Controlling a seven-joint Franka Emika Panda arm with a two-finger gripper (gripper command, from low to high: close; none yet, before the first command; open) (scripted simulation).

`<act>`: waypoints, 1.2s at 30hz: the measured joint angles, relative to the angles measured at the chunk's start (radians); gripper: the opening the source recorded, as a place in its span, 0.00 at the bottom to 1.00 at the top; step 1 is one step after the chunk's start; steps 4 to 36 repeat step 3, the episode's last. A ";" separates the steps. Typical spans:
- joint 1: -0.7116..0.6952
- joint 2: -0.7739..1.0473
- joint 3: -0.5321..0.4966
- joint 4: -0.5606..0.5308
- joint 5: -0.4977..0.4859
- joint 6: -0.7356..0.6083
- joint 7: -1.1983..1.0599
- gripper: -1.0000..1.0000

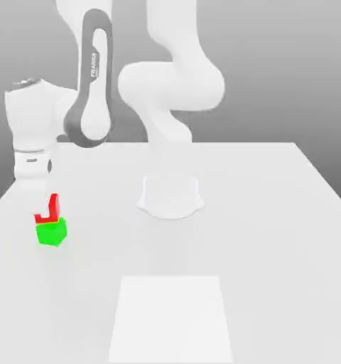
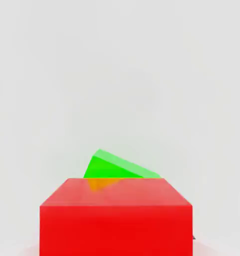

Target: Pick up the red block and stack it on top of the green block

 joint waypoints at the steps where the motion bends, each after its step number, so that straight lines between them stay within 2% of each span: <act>1: 0.000 0.000 0.000 0.000 0.000 0.000 0.000 1.00; 36: 0.000 0.000 0.000 0.000 0.000 0.000 0.000 1.00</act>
